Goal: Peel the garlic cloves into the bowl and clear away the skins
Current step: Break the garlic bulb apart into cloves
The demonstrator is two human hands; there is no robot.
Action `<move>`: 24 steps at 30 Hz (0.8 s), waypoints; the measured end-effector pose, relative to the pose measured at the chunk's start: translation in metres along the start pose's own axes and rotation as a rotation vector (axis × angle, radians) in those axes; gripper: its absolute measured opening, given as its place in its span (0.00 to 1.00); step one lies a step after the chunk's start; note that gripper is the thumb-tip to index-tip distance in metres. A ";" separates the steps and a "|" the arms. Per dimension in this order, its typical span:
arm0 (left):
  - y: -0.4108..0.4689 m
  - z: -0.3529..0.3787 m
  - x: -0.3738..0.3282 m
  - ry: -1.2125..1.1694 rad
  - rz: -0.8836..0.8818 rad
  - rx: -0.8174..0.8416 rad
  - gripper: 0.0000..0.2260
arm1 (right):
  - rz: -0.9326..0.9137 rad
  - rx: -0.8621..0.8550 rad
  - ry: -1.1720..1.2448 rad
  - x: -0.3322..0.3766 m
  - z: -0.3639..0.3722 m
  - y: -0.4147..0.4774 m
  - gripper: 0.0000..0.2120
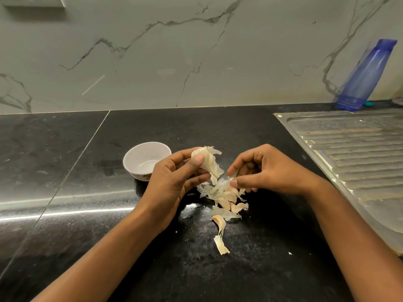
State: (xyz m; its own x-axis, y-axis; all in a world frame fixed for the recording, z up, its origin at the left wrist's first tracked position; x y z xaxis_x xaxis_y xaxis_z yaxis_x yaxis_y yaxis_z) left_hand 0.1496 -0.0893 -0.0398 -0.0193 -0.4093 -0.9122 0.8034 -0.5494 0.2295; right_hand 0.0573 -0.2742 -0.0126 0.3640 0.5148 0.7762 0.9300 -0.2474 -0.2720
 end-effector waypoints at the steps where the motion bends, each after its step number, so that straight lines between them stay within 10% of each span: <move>1: 0.000 0.000 0.000 -0.002 0.000 -0.001 0.13 | 0.004 0.005 -0.023 0.000 0.002 0.000 0.08; 9: -0.001 0.003 0.001 0.022 -0.006 0.037 0.13 | -0.140 -0.272 0.051 0.010 -0.014 -0.002 0.07; 15: -0.004 0.007 0.001 0.062 0.012 0.093 0.15 | -0.197 -0.170 0.175 0.015 0.003 -0.004 0.22; 24: -0.003 0.004 0.002 0.166 0.068 0.118 0.13 | -0.264 -0.191 0.101 0.020 0.012 -0.005 0.17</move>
State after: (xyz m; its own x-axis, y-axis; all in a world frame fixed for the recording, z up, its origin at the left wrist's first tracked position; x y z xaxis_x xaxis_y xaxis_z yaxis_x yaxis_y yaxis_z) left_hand 0.1443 -0.0911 -0.0407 0.1389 -0.3280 -0.9344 0.7240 -0.6101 0.3218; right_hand 0.0605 -0.2522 -0.0026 0.0963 0.4996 0.8609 0.9613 -0.2711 0.0498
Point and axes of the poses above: each hand's wrist, its own y-axis towards the middle knuckle, its own z-axis out of the palm, x = y × z, the point moved 7 cm from there along y, towards the middle knuckle, and after that the axes turned 15 degrees about z, right-handed, at the moved point
